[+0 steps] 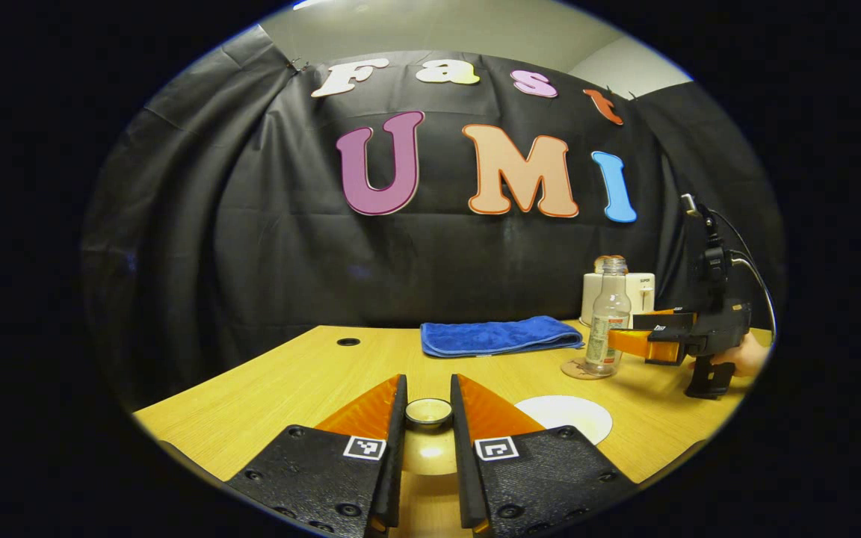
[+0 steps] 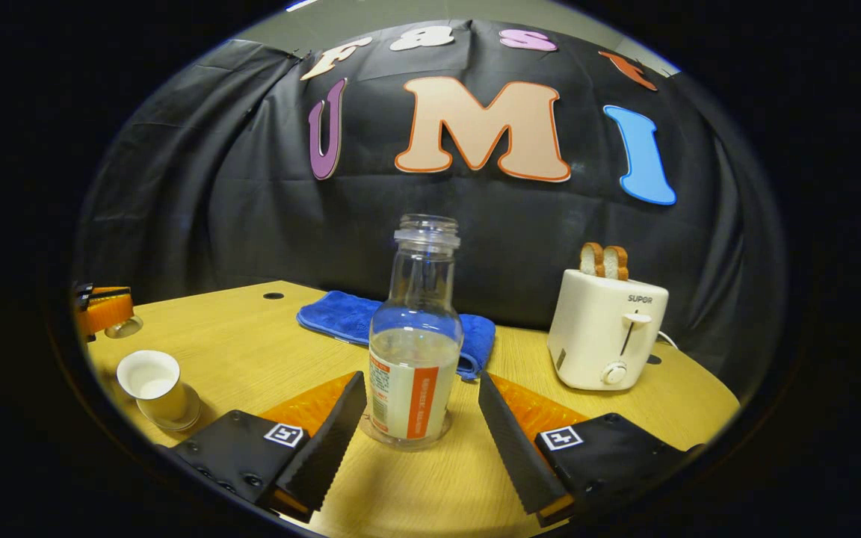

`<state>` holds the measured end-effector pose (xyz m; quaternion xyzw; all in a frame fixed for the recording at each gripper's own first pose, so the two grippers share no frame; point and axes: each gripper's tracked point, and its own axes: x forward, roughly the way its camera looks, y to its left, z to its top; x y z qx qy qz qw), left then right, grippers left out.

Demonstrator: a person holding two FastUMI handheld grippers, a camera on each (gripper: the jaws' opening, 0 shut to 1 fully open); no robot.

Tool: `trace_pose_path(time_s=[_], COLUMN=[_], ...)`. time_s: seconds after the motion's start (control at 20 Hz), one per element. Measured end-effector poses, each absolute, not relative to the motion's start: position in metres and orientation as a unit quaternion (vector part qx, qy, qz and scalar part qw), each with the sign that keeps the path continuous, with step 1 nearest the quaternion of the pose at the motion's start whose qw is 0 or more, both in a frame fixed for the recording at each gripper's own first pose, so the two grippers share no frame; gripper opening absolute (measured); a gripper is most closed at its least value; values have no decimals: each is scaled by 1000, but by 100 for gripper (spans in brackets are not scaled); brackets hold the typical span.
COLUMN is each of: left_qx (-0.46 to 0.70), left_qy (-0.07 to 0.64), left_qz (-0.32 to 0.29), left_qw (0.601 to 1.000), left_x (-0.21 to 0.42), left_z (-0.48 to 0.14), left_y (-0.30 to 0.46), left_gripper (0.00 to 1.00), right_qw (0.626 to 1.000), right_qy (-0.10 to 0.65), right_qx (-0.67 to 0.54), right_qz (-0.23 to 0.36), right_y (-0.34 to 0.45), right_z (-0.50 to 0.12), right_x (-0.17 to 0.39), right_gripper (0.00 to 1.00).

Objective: Open the teacup lid with one hand, grasp the water bottle and pour water into the teacup with the other hand; after pouring, place the water bottle on the coaster and then close the teacup lid.

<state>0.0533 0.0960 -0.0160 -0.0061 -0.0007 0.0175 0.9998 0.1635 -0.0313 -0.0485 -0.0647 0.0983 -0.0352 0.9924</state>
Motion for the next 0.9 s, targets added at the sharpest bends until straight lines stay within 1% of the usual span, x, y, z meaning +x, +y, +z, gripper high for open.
trace_pose_path(time_s=[0.2,0.4,0.6,0.65,0.8,0.9], left_qx=[-7,-7,-4,-5,-3,6], left_qy=[-1,1,0,-2,5,26], left_qz=[-33,-79,-140,-152,-175,-184], left_qw=[999,997,990,988,985,983], left_x=[66,72,68,67,65,65], left_z=[-16,-16,-16,-15,-17,-25], left_y=[68,44,15,11,2,-4], left_gripper=[29,29,28,28,28,28], right_qw=[996,998,998,998,998,998], right_qy=[58,35,34,34,32,32], right_qx=[-51,5,-3,-4,-3,-3], right_qz=[-46,-56,-56,-54,-49,-47], right_y=[-40,-54,-63,-62,-64,-66], right_z=[-33,-26,-23,-23,-21,-20], right_x=[137,116,100,96,84,77], right_gripper=[98,98,96,91,90,90])
